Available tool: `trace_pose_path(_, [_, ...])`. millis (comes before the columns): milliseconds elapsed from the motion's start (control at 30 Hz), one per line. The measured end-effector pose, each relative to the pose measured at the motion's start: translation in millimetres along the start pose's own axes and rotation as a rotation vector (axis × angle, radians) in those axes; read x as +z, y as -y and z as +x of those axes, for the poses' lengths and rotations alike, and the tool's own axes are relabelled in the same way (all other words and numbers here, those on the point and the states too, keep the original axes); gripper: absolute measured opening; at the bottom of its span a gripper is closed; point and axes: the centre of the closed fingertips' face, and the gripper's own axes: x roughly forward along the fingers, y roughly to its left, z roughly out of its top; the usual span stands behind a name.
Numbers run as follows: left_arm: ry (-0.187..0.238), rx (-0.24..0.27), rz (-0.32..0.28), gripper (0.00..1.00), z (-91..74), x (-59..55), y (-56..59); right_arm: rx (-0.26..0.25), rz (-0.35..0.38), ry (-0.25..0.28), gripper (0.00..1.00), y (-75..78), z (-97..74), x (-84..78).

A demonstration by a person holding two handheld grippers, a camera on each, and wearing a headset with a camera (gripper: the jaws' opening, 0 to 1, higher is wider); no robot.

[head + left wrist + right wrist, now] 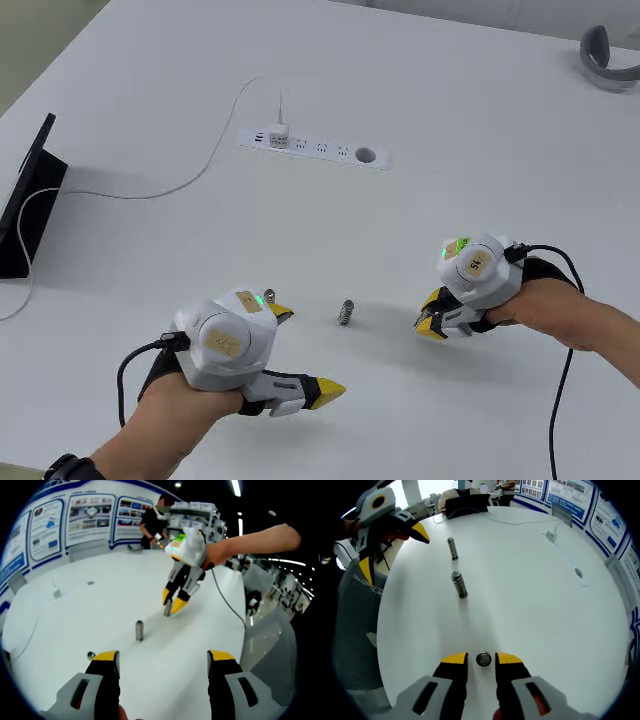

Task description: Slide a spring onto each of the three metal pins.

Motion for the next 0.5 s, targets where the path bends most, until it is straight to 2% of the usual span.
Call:
trace_pose_path(333, [-0.006, 0.004, -0.003, 0.72, -3.7, -5.6, -1.4, -0.066, 0.118, 0.090, 0.33, 2.3, -16.2, -6.8])
trace_pose_path(500, [-0.001, 0.018, -0.037, 0.72, -8.3, -10.5, -7.4, -0.085, 0.183, 0.123, 0.40, -1.5, -20.2, -14.7])
